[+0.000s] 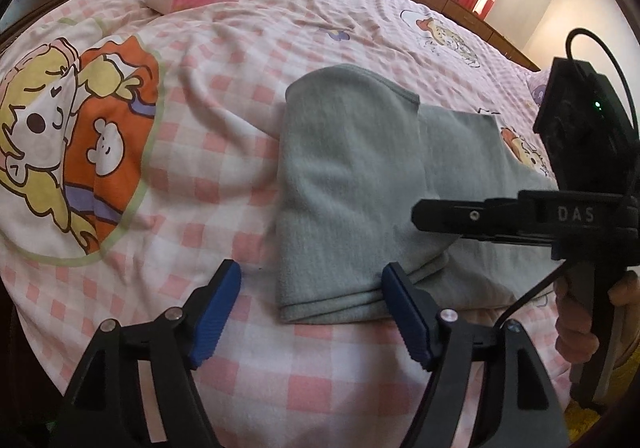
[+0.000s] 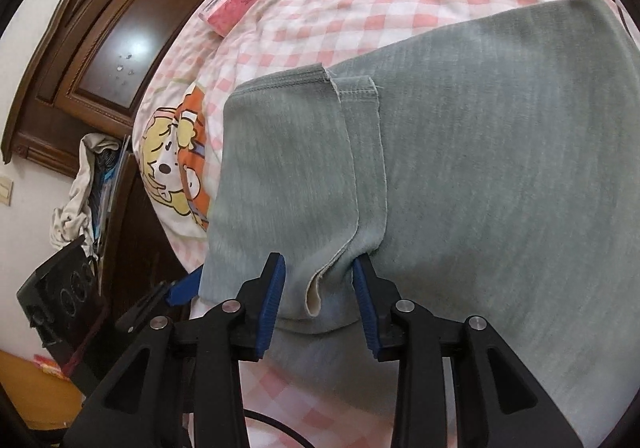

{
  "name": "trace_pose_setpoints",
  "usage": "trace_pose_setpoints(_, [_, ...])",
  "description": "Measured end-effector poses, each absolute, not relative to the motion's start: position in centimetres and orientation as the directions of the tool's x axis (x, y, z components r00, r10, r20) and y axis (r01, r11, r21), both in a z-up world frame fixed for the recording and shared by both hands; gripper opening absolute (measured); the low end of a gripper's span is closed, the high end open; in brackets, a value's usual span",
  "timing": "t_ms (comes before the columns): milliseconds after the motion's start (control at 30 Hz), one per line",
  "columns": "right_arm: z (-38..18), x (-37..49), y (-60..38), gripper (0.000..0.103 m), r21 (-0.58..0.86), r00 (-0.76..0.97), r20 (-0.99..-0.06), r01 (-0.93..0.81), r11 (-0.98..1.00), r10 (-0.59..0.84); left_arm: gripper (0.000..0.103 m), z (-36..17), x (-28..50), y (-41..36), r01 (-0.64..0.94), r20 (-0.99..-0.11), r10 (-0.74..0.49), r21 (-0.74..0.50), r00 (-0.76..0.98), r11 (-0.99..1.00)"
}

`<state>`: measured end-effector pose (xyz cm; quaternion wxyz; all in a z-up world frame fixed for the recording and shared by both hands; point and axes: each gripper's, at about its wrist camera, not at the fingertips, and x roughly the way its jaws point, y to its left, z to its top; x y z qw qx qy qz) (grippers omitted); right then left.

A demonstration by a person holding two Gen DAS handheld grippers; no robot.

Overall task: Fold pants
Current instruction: 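Lift the gripped leg end with the right gripper and fold it over the waistband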

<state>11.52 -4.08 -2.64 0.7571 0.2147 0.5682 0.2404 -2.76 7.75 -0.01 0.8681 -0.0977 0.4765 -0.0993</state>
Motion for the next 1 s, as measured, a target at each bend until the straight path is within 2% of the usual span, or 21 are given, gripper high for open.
trace_pose_setpoints(233, [-2.3, 11.0, -5.7, 0.036, 0.631, 0.283, -0.726, -0.085, 0.771, 0.626, 0.079, -0.1, -2.8, 7.9, 0.080, -0.802, -0.276, -0.277, 0.529, 0.958])
trace_pose_setpoints(633, [-2.8, 12.2, -3.9, 0.036, 0.598, 0.300, -0.737, -0.127, 0.791, 0.606, 0.082, -0.3, -2.8, 7.7, 0.085, -0.802, -0.275, -0.273, 0.531, 0.958])
trace_pose_setpoints(700, [-2.5, 12.0, -3.7, 0.030, 0.590, 0.318, -0.733, -0.142, 0.795, 0.601, 0.082, -0.3, -2.8, 7.7, 0.084, -0.802, -0.275, -0.273, 0.531, 0.958])
trace_pose_setpoints(733, [-2.3, 12.0, -3.5, 0.015, 0.588, 0.324, -0.731, -0.149, 0.795, 0.601, 0.082, -0.3, -2.8, 7.7, 0.085, -0.802, -0.275, -0.272, 0.531, 0.958])
trace_pose_setpoints(767, [-2.1, 11.9, -3.5, 0.009, 0.583, 0.333, -0.729, -0.156, 0.797, 0.599, 0.082, -0.3, -2.8, 7.7, 0.084, -0.801, -0.275, -0.274, 0.532, 0.958])
trace_pose_setpoints(1000, [1.4, 10.7, -4.4, 0.007, 0.622, 0.410, -0.647, -0.204, 0.756, 0.643, 0.082, 0.3, -3.4, 8.4, 0.068, -0.790, -0.285, -0.297, 0.542, 0.952])
